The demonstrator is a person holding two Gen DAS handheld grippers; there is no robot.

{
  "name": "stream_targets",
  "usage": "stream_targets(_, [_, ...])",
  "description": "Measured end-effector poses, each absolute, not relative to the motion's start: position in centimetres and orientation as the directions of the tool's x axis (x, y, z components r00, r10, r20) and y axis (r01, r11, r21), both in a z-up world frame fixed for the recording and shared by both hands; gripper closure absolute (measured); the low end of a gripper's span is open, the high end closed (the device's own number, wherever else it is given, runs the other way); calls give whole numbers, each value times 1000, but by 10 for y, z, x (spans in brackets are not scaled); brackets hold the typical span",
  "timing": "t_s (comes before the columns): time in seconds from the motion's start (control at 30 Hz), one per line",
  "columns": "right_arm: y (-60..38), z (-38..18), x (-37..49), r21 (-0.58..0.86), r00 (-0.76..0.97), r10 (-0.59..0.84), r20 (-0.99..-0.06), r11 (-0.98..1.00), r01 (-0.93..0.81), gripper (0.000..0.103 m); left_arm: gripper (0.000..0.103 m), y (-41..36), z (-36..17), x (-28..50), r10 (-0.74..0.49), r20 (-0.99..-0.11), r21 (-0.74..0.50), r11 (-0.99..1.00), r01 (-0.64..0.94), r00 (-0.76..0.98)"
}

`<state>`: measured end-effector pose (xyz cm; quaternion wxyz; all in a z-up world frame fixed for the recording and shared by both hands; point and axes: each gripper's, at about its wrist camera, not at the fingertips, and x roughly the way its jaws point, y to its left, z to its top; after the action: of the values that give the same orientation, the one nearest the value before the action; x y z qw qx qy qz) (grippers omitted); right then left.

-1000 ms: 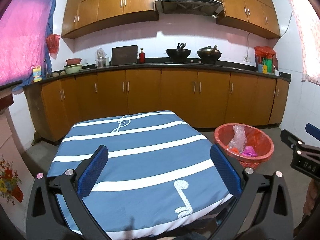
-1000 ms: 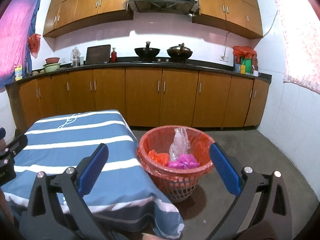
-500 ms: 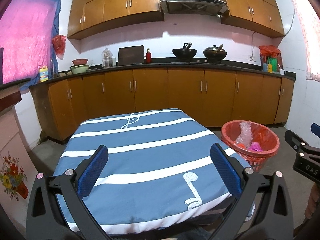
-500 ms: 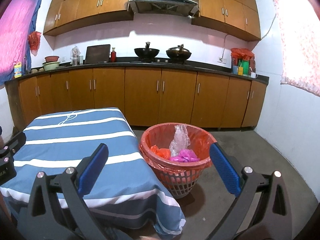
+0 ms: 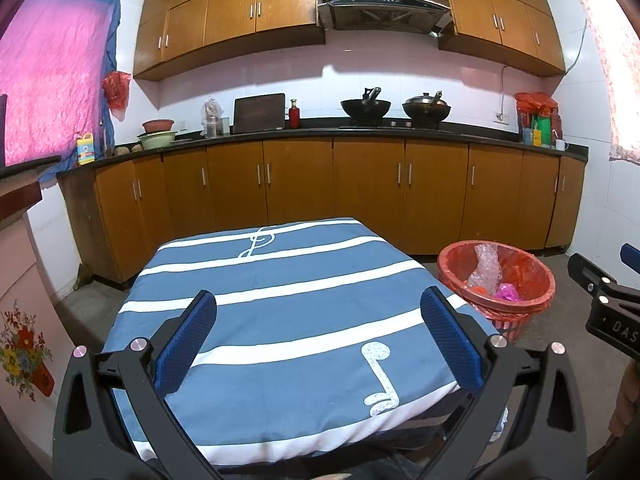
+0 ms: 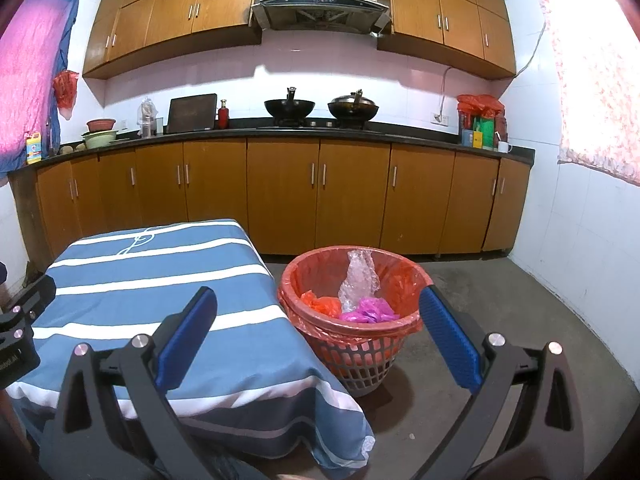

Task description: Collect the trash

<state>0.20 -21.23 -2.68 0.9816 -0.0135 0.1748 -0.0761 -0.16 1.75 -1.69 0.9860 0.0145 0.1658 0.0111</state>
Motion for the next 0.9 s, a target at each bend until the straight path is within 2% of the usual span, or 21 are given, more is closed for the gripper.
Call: stream_targets(0.9, [-212, -32, 0, -60, 923, -195, -333, 981, 185, 4, 2, 14, -23, -1, 17, -345, 18, 1000, -11, 938])
